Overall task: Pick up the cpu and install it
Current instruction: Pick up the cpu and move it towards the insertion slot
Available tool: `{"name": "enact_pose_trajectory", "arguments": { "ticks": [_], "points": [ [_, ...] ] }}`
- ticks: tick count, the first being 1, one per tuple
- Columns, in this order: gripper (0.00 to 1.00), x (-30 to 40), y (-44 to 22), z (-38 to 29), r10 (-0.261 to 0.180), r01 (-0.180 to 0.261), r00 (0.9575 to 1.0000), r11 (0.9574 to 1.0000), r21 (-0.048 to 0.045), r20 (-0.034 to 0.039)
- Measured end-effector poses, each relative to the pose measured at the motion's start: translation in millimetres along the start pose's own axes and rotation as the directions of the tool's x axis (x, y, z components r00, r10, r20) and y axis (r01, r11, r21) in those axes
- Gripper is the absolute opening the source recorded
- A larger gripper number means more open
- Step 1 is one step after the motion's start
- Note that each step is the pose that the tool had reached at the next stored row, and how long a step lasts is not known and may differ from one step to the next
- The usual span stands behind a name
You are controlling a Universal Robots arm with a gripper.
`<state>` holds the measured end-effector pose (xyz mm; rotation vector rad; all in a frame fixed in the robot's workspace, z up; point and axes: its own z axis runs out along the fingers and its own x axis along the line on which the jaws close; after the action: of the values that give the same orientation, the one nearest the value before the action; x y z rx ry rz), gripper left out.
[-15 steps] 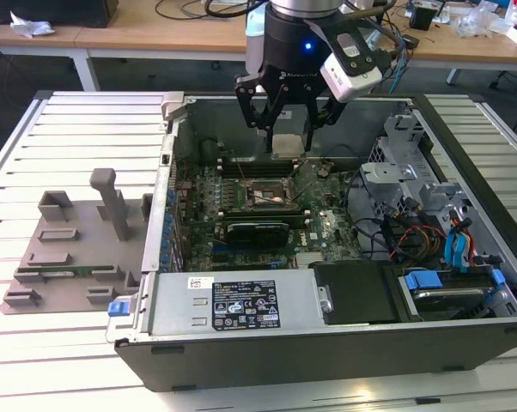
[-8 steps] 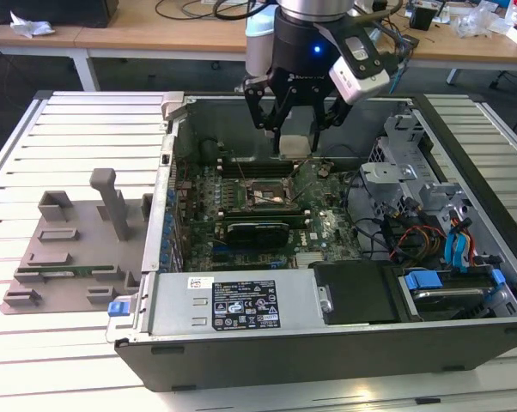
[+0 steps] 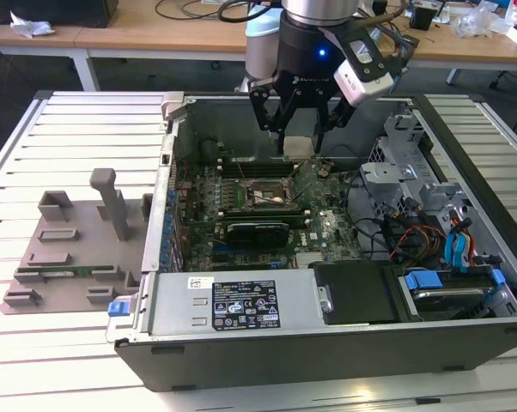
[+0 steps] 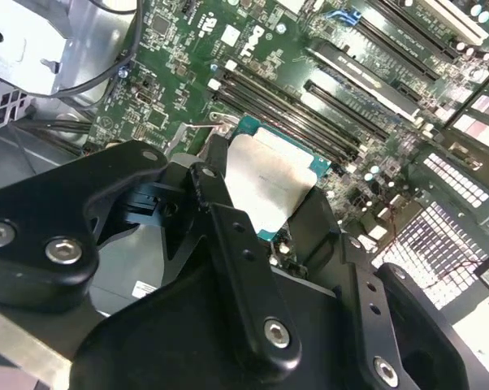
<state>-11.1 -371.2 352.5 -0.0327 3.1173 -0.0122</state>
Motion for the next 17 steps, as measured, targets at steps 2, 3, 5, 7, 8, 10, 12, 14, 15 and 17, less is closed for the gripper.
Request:
{"name": "enact_pose_trajectory", "arguments": {
  "ticks": [2, 3, 5, 7, 8, 10, 12, 14, 15, 17],
  "points": [
    [0.55, -1.5, 5.7, 2.9, 0.0, 0.0, 1.0, 1.0, -0.0001, 0.0],
    [0.55, -1.5, 7.3, 4.3, 0.0, 0.0, 1.0, 1.0, 0.0001, 0.0],
    [0.55, -1.3, 8.8, 7.5, 0.0, 0.0, 1.0, 1.0, -0.0001, 0.0001],
    [0.55, -1.3, 9.4, 9.4, 0.0, 0.0, 1.0, 1.0, -0.0002, 0.0001],
    [0.55, -1.2, 10.0, 11.2, 0.0, 0.0, 1.0, 1.0, 0.0001, 0.0],
    [0.55, -1.2, 10.4, 13.5, 0.0, 0.0, 1.0, 1.0, 0.0, 0.0],
    [0.55, -1.1, 10.7, 16.7, 0.0, 0.0, 1.0, 1.0, 0.0001, 0.0],
    [0.55, -1.0, 10.7, 18.5, 0.0, 0.0, 1.0, 1.0, 0.0001, 0.0],
    [0.55, -1.0, 10.8, 19.5, 0.0, 0.0, 1.0, 1.0, 0.0, 0.0],
    [0.55, -1.0, 10.8, 21.3, 0.0, 0.0, 1.0, 1.0, 0.0002, -0.0001]
  ]
}}
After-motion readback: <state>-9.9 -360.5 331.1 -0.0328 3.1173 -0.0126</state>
